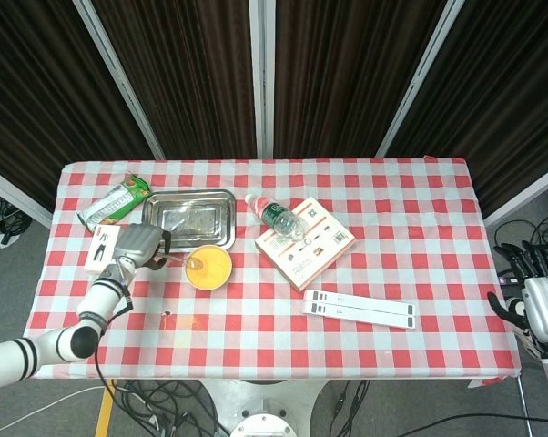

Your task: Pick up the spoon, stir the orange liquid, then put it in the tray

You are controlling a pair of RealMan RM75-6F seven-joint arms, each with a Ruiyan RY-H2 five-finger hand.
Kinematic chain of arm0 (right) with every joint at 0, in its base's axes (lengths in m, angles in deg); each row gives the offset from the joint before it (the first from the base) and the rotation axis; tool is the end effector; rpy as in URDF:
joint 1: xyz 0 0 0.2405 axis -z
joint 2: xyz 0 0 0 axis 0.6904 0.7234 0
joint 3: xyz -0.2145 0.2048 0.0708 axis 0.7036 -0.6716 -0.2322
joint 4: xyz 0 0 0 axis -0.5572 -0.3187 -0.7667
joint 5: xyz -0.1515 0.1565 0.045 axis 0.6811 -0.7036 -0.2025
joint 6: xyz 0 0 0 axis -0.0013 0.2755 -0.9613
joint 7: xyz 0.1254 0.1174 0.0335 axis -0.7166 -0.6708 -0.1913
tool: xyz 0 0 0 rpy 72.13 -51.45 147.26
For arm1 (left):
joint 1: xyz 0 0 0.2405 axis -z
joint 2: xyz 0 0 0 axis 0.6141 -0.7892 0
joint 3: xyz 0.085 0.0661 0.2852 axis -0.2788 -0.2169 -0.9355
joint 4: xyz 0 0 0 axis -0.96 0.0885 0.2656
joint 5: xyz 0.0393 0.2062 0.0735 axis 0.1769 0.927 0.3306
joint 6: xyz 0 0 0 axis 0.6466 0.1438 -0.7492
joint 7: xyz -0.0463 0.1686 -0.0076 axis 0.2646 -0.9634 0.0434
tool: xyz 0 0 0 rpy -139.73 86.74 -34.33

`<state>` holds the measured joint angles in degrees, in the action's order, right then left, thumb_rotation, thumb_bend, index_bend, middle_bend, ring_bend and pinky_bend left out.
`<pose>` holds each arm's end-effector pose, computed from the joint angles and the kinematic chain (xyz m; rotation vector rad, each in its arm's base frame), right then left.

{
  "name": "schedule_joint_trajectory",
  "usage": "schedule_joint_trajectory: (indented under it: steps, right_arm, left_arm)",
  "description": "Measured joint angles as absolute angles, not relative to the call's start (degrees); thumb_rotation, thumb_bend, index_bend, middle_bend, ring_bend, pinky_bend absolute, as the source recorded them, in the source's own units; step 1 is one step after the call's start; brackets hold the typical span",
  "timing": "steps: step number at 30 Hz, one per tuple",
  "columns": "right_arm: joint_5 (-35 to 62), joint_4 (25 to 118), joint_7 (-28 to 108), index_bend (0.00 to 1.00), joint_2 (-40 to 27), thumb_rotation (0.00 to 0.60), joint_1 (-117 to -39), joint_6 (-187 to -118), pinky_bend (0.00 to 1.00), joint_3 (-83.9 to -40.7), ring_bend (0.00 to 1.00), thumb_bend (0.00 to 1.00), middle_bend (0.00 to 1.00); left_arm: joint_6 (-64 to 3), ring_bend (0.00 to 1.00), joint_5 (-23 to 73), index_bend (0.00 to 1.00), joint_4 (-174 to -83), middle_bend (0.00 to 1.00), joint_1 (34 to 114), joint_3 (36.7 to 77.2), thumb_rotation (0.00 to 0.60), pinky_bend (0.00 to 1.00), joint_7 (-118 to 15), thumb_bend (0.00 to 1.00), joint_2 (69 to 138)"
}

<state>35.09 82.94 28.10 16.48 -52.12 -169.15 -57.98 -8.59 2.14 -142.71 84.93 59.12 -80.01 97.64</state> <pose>-0.3761 -0.2548 0.2103 1.3688 -0.9252 0.9669 -0.2290 0.4429 0.0159 -1.8009 -1.1150 -0.5636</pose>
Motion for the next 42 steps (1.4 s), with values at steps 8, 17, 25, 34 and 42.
schedule_joint_trajectory:
  steps: [8, 17, 25, 34, 42]
  right_arm:
    - [34.9, 82.5, 27.4, 0.14, 16.6, 0.6, -51.6, -169.6, 0.06, -57.8, 0.02, 0.25, 0.13]
    - [34.8, 82.4, 26.9, 0.14, 16.8, 0.6, -51.1, -170.2, 0.06, -57.7, 0.02, 0.26, 0.13]
    - [34.8, 82.4, 26.8, 0.14, 17.0, 0.6, -50.9, -170.7, 0.06, -57.9, 0.02, 0.25, 0.13]
    - [34.7, 82.7, 26.8, 0.14, 17.4, 0.6, -50.8, -171.0, 0.06, -58.0, 0.02, 0.26, 0.13]
    - [34.6, 82.4, 26.6, 0.14, 17.1, 0.6, -50.6, -170.9, 0.06, -57.9, 0.02, 0.25, 0.14]
  left_arm:
    - [-12.3, 0.9, -7.0, 0.59, -141.6, 0.95, 90.9, 54.9, 0.6, 0.95, -88.7, 0.4, 101.6]
    - [-14.8, 0.9, -9.3, 0.48, -141.8, 0.95, 92.5, 52.9, 0.6, 0.94, -90.1, 0.39, 102.8]
    - [-16.2, 0.9, -6.8, 0.48, -143.5, 0.95, 92.5, 52.2, 0.6, 0.94, -89.5, 0.38, 102.1]
    - [-16.8, 0.9, -2.9, 0.53, -142.3, 0.95, 91.4, 52.0, 0.6, 0.94, -86.3, 0.37, 102.9]
    - [-16.6, 0.91, -2.7, 0.54, -141.7, 0.95, 91.2, 51.7, 0.6, 0.94, -85.9, 0.37, 103.3]
